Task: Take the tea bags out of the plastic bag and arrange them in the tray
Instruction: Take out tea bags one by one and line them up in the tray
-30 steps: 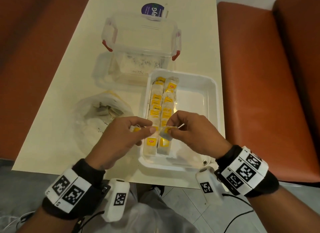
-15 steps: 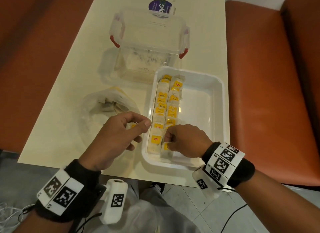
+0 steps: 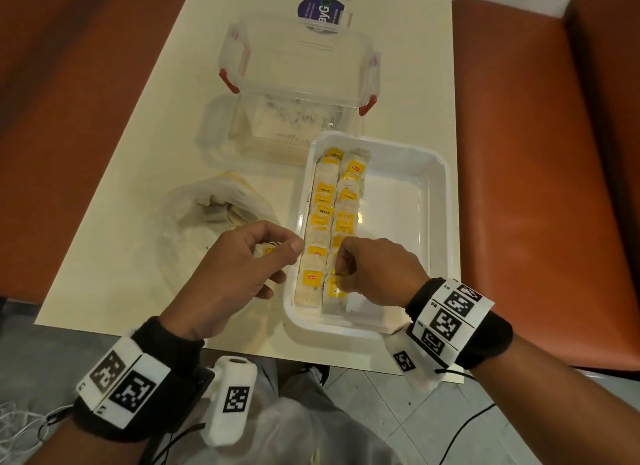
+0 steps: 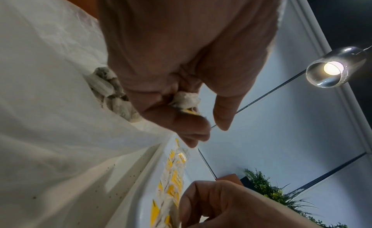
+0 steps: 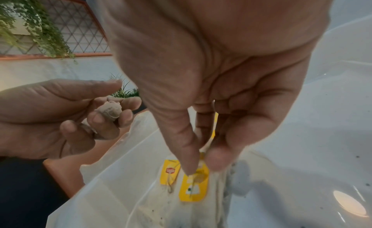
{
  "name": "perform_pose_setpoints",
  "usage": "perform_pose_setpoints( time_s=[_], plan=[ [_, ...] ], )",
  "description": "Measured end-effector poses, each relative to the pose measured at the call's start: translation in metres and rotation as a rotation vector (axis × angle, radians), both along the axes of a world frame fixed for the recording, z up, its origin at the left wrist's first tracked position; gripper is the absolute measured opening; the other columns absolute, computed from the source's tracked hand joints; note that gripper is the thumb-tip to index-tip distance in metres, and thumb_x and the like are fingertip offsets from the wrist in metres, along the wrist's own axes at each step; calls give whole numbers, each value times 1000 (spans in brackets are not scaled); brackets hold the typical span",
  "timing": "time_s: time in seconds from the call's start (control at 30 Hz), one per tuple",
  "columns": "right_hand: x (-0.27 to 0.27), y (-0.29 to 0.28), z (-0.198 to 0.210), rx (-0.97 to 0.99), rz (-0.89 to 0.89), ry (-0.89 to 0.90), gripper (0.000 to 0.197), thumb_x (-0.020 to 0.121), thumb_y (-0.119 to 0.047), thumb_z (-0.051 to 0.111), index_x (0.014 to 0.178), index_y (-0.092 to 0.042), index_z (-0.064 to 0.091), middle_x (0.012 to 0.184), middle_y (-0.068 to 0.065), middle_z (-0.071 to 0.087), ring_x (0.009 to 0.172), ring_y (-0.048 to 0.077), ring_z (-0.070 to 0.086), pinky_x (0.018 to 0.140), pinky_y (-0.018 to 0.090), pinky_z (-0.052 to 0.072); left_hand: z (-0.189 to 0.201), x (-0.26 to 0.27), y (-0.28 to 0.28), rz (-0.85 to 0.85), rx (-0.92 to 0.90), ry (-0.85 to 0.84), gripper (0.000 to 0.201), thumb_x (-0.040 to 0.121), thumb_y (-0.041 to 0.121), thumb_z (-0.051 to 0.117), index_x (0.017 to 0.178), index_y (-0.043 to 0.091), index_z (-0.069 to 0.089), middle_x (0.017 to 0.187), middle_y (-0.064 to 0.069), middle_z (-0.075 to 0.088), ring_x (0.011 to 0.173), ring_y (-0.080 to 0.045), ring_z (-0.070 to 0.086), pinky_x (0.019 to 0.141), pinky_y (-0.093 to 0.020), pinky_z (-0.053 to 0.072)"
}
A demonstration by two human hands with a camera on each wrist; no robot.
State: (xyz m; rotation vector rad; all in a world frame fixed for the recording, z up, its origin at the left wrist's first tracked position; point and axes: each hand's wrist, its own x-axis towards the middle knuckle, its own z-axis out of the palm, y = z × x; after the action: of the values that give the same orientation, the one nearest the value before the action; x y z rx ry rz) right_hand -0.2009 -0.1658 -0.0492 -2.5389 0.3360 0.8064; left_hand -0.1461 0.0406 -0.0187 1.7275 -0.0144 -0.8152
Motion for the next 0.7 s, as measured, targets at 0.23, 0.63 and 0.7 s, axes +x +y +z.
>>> perform_pose_setpoints(
  time_s=[0.23,0.63,0.7],
  plan=[
    [-9,-2,11,124,18,13,10,84,-38,73,86,-31,65,80,-12,66,72,10,64,72,31,54,0,0,-5,61,-91,138,17,92,26,65,106,21,72,98,-2,75,83,-11,69,65,-25,56],
    [-13,1,12,155,48,16,16,90,-44,65,96,-30,72,79,-13,67,75,11,65,78,34,56,-6,-1,-9,25,-231,246,45,96,-9,48,129,19,61,115,-11,74,107,-22,71,93,-36,57],
    [-12,-2,22,253,-34,-82,12,90,-42,67,93,-30,71,83,-10,71,71,9,65,78,37,57,-6,-1,-10,-25,-227,225,55,95,-10,47,136,26,53,114,-9,74,109,-22,71,96,-36,56]
  ],
)
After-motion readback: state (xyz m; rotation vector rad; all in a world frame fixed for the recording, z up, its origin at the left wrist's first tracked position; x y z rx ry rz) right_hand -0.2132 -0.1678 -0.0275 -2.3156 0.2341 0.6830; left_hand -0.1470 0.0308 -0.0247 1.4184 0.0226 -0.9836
